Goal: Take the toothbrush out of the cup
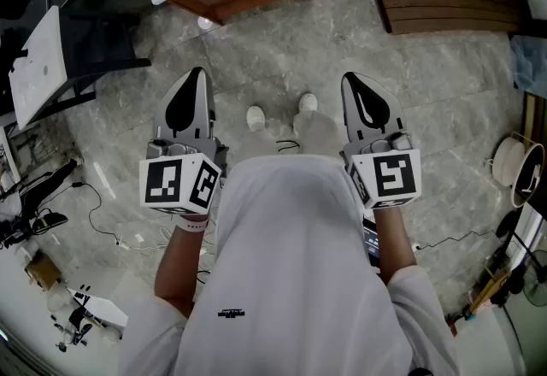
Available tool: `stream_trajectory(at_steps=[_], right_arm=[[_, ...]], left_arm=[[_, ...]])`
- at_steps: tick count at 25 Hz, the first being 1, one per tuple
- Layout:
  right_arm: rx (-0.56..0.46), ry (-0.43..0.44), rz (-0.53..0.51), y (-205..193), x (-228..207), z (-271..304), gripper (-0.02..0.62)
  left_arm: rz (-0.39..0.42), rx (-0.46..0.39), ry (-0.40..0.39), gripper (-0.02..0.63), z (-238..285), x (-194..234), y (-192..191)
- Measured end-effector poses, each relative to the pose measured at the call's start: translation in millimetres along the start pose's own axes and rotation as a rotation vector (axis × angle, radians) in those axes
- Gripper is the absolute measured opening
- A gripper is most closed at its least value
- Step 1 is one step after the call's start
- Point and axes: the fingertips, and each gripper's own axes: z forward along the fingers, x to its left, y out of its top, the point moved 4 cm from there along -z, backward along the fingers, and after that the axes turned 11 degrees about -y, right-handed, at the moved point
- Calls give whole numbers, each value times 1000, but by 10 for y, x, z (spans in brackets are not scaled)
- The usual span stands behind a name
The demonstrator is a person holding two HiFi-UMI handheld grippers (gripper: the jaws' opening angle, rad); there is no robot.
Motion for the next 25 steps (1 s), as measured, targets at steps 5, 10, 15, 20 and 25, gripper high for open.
stream_trajectory(at_steps=[5, 10, 15, 20, 25], right_arm=[[-8, -27, 14, -57, 675, -501, 6], [16, -24, 51, -118, 1125, -770, 6], [-20, -29, 45, -58, 1259, -930, 6], [-23, -25, 41, -59, 1168, -983, 6], [-25, -8, 37, -66, 1020, -946, 6]], left_arm=[[-19, -21, -29, 6, -793, -4, -137], [-21, -37, -55, 6, -1295, 60, -178], [-23, -54, -49, 6, -1518, 106, -151], [-24, -55, -39, 6, -1540, 10, -160], [-20, -56, -28, 6, -1437, -85, -140]])
